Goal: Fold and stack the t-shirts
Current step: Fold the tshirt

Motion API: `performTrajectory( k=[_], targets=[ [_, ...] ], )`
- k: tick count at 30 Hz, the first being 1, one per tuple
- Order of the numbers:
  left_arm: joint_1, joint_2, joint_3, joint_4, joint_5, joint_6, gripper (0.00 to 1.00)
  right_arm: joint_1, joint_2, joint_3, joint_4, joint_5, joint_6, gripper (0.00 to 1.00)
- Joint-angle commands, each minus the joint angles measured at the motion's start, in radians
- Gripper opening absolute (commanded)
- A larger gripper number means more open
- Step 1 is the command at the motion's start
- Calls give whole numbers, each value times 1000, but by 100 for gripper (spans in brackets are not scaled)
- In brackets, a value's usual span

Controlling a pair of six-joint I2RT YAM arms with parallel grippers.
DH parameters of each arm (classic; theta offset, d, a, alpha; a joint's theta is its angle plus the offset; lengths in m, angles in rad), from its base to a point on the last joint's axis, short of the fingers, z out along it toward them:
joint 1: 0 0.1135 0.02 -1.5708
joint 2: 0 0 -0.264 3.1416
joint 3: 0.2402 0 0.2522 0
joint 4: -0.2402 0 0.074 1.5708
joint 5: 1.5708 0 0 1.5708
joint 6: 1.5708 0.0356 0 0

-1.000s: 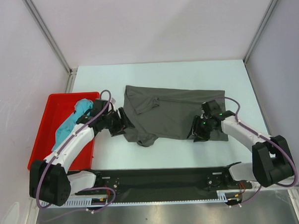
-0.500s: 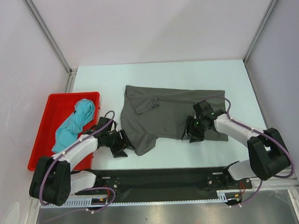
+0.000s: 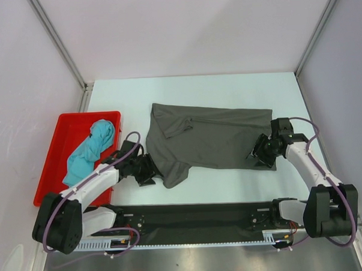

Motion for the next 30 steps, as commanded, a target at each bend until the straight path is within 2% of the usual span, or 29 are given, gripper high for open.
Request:
performTrajectory(
  k=[1, 5, 9, 16, 21, 30],
  targets=[
    [7, 19, 64, -16, -86, 34, 55, -7, -34, -2, -34, -19, -32, 54],
    [14, 99, 122, -2, -108, 37, 50, -17, -36, 1, -45, -2, -35, 54],
    [41, 145, 188, -28, -163, 66, 47, -94, -22, 13, -62, -7, -60, 53],
    [76, 208, 211, -40, -137, 73, 36, -171, 15, 53, -95, 23, -98, 53],
    [81, 208, 170, 4, -146, 34, 37, -185, 52, 59, -71, 4, -86, 53],
    [110, 302, 262, -13, -186, 115, 37, -195, 108, 82, -65, 9, -94, 53]
  ],
)
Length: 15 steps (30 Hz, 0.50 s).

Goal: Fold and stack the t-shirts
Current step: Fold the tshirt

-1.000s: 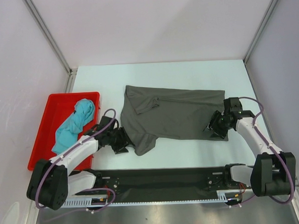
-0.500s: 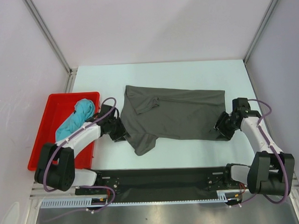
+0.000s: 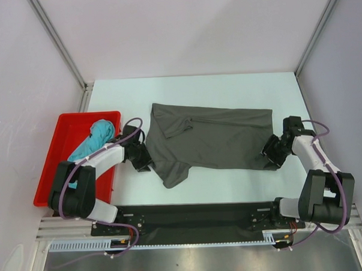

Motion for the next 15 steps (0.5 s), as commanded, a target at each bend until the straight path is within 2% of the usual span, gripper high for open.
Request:
performTrajectory(
  k=[1, 11, 15],
  targets=[
    [20, 22, 50, 11, -28, 44, 37, -10, 10, 43, 3, 6, -18, 54],
    [25, 116, 78, 32, 15, 77, 35, -73, 45, 27, 14, -3, 6, 54],
    [25, 125, 81, 22, 3, 90, 29, -88, 57, 30, -8, 43, 40, 57]
  ],
)
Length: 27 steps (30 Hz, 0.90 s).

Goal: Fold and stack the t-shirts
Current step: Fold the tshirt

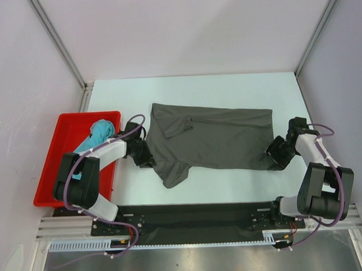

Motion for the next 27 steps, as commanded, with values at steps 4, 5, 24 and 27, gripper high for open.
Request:
performTrajectory(
  k=[4, 5, 24, 27],
  targets=[
    [9, 29, 28, -19, -34, 48, 25, -22, -5, 17, -59, 130, 82, 62],
    [9, 29, 28, -19, -39, 53, 25, -43, -20, 11, -57, 143, 88, 62],
    [29, -24, 35, -33, -44, 108, 44, -166, 40, -53, 50, 97, 47, 49],
    [29, 7, 48, -22, -38, 108, 43, -166, 61, -55, 55, 100, 53, 47]
  ],
)
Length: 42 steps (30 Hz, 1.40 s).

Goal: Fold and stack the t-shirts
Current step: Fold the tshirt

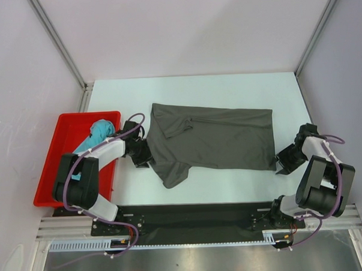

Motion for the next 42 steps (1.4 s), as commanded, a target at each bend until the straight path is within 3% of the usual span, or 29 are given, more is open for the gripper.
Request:
performTrajectory(
  k=[1, 9, 13, 19, 20, 22, 23, 25, 28, 30, 33, 42],
  targets=[
    [11, 20, 33, 5, -22, 25, 42, -2, 22, -9, 26, -1, 5, 46],
    [11, 45, 31, 16, -24, 19, 21, -2, 63, -20, 56, 2, 1, 32],
    [11, 40, 28, 7, -31, 11, 3, -2, 82, -24, 64, 6, 2, 22],
    [12, 20, 13, -12, -44, 5, 0, -3, 100, -12, 61, 24, -12, 3],
    [12, 17, 14, -18, -33, 5, 3, -3, 100, -12, 62, 15, -15, 4],
    [12, 13, 19, -41, -31, -4, 18, -3, 103, -3, 55, 7, -24, 9],
    [11, 5, 14, -62, -25, -7, 39, -3, 106, 0, 50, -2, -29, 12],
    [9, -46, -1, -75, -9, -24, 58, -3, 109, 11, 39, -7, -35, 23],
    [-6, -127, -48, -82, 33, -49, 73, -3, 109, 25, 26, -5, -38, 36],
    [-31, -162, -68, -82, 41, -49, 73, -2, 103, 28, 18, -8, -41, 38],
    [-44, -210, -113, -58, 76, -67, 64, 0, 94, 26, 9, -11, -47, 40],
    [-78, -230, -280, 138, 222, -271, 52, 40, 86, 42, -1, -22, -45, 40]
  ],
)
